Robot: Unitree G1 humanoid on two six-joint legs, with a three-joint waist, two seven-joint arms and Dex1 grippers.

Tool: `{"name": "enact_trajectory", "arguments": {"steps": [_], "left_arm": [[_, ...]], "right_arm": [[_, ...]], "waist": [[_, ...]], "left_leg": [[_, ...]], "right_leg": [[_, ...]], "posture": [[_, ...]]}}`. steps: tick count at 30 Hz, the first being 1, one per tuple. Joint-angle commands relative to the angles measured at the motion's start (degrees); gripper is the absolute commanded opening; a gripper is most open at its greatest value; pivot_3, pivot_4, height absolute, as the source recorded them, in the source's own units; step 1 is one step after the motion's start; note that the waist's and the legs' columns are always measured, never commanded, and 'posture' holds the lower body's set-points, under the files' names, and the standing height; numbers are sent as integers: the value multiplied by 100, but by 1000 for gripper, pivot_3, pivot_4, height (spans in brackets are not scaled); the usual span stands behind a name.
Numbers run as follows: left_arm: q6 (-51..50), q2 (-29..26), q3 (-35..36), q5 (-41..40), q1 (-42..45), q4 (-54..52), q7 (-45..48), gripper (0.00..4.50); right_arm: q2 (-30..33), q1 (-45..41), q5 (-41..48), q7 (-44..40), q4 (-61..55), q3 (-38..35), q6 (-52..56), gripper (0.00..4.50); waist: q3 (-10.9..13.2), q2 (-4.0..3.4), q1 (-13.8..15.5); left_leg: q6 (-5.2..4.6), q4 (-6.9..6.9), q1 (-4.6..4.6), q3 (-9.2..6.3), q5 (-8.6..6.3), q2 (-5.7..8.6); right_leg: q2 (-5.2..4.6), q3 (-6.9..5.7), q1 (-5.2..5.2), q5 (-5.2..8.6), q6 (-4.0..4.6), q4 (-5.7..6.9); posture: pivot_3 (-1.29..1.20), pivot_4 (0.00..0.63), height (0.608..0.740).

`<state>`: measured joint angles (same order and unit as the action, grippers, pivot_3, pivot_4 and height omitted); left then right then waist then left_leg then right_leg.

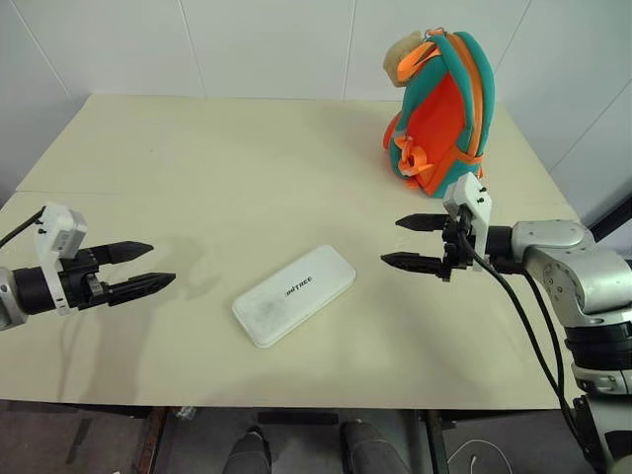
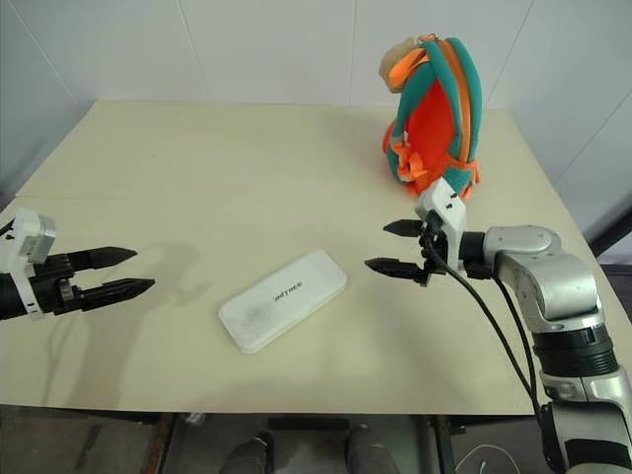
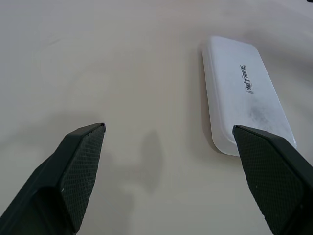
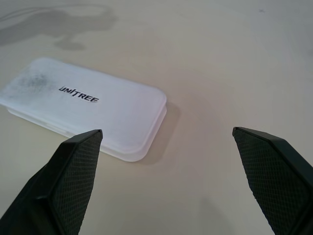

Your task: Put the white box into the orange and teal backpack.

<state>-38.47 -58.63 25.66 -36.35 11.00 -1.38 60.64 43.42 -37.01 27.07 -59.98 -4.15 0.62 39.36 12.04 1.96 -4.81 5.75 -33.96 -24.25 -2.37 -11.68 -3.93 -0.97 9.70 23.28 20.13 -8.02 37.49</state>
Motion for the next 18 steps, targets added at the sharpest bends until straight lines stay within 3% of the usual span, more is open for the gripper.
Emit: {"name": "enact_trajectory", "arguments": {"steps": [1,9,10,13,18], "left_arm": [[92,12,17,-29,152,-86,-9,4467],[296,218,-5,-23,146,-284,-79,4467],[269,240,7,-24,125,-310,-133,4494],[74,387,200,-99,61,-470,-519,3852],[-34,635,395,-186,-167,-834,-890,2247]], "right_arm": [[38,-68,118,84,-175,-246,25,4500],[-316,-264,6,201,11,-60,-195,4500],[-371,-282,-17,234,17,-47,-232,4320],[-463,-328,-68,239,44,6,-281,3593],[-617,-505,-501,273,549,314,-685,1872]], "waist": [[0,0,-6],[0,0,-9],[0,0,-10],[0,0,-2],[-1,1,-18]], "left_leg": [[0,0,0,0,0,0],[1,-11,2,0,1,0],[1,-11,2,-1,1,0],[1,-12,2,-1,1,0],[1,-15,3,-2,1,0]], "right_leg": [[0,0,1,0,0,0],[2,1,0,0,0,15],[2,1,0,0,0,15],[1,1,0,0,0,16],[1,1,0,0,0,20]], "posture": [[0,150,740],[0,150,740],[0,150,740],[0,150,740],[0,150,740]]}}
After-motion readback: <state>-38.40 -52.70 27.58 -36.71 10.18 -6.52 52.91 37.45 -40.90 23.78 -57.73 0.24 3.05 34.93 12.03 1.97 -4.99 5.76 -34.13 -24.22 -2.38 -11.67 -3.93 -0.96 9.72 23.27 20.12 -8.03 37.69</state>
